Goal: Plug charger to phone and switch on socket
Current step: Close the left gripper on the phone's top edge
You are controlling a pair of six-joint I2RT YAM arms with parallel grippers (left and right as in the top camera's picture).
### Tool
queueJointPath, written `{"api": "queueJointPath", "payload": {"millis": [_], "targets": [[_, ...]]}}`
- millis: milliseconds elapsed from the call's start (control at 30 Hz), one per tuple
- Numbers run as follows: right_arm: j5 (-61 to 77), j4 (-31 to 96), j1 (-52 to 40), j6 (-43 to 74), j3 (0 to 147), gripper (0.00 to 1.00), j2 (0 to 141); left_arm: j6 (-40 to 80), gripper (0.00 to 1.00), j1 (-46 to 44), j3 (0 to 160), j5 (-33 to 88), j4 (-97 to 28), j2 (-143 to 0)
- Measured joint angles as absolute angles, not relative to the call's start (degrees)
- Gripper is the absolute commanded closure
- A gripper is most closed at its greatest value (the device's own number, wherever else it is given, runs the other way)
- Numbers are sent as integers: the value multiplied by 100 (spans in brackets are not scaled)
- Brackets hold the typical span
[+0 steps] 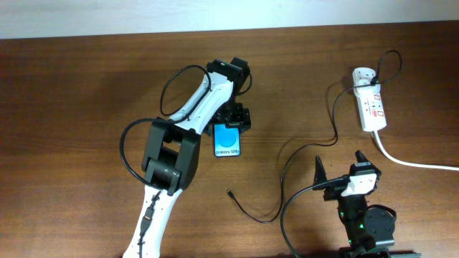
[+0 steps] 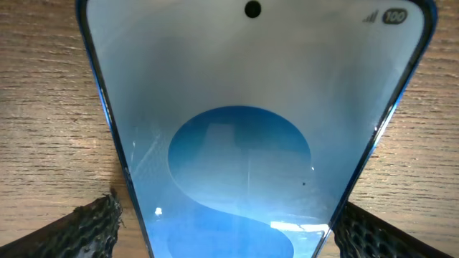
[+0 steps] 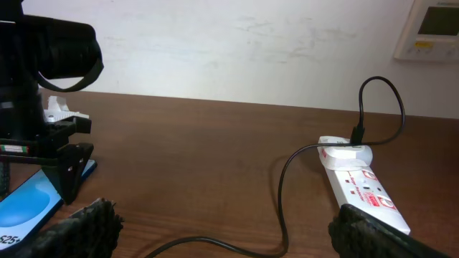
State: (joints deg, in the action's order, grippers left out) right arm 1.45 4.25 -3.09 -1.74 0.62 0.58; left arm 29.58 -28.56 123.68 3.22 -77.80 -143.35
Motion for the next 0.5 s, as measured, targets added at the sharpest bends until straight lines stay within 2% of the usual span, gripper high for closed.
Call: {"api": "queueJointPath", "payload": {"millis": [333, 467, 500], "targets": [[143, 425, -309, -176, 62, 2, 58, 2956, 4, -2853, 12206, 408, -7548, -14261], [145, 425, -309, -172, 62, 2, 58, 2936, 16, -2853, 12204, 412, -7548, -14261], [145, 425, -309, -174, 62, 2, 58, 2936, 15, -2853, 12189, 412, -7537, -14250]]}}
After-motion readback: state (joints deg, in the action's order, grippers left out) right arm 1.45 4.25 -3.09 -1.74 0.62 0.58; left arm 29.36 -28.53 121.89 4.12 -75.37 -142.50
